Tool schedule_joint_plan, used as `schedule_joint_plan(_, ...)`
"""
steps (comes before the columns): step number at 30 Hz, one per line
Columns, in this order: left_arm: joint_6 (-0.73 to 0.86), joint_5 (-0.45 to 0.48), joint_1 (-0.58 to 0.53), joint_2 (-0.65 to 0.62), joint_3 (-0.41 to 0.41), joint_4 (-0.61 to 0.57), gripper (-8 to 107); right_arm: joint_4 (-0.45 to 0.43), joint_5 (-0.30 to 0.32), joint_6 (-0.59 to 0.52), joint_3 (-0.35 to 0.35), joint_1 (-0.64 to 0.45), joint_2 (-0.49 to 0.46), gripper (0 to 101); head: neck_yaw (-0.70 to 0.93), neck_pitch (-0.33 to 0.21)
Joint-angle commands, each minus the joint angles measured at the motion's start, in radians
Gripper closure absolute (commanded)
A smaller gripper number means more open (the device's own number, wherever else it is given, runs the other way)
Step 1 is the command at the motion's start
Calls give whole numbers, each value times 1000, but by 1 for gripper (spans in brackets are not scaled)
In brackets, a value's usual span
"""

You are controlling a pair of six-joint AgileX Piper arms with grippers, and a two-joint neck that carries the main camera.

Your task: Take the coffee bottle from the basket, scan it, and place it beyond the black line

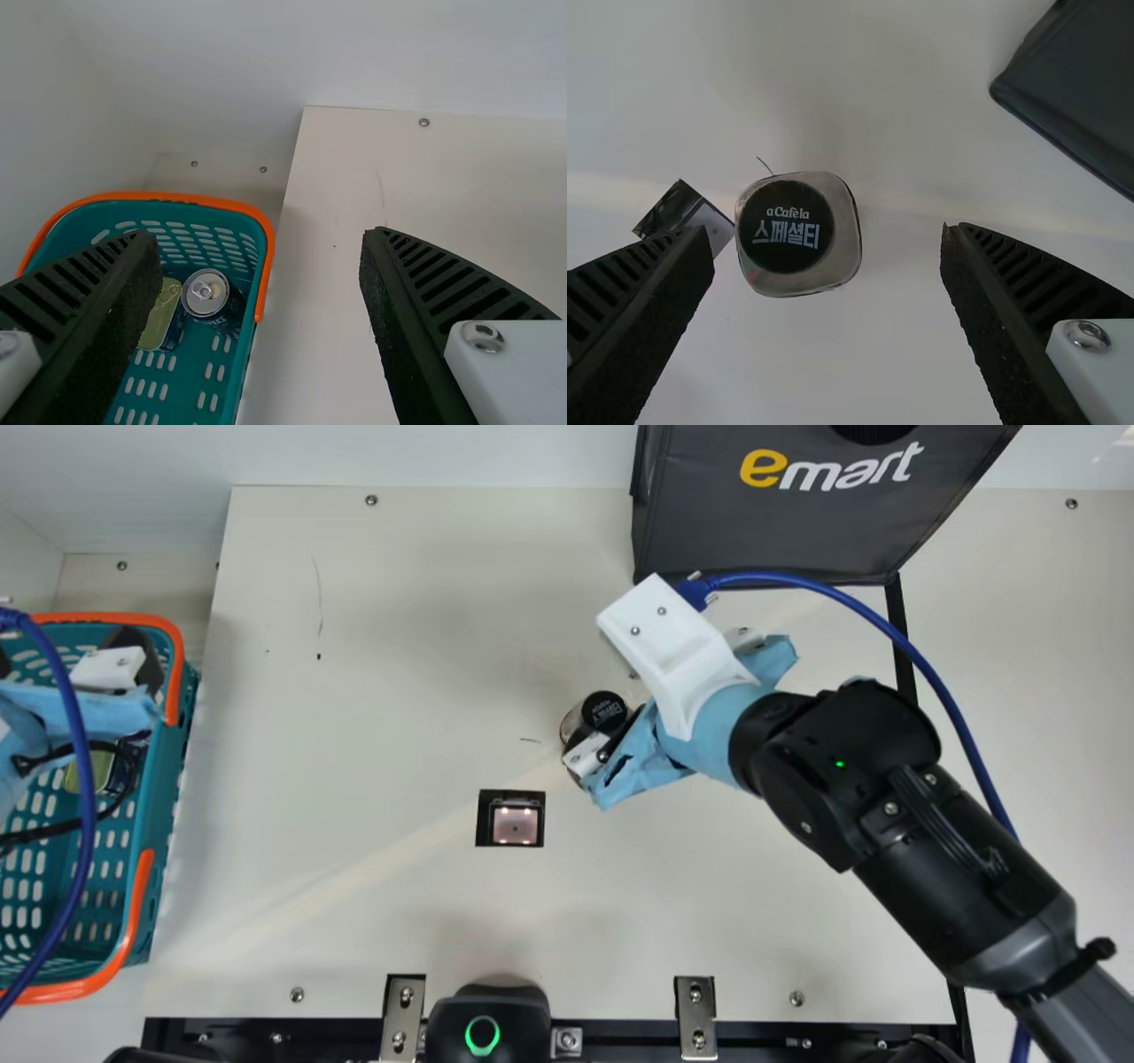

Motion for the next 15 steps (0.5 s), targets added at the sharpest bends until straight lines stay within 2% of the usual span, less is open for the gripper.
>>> schedule_joint_plan(1, 0, 0, 0, 0, 0, 0, 9, 2, -1, -3, -2, 4, 8, 10, -1, -26)
schedule_joint_plan(15, 0, 0, 0, 0, 0, 0, 9, 17, -2, -20, -14, 23, 58, 10, -1, -26)
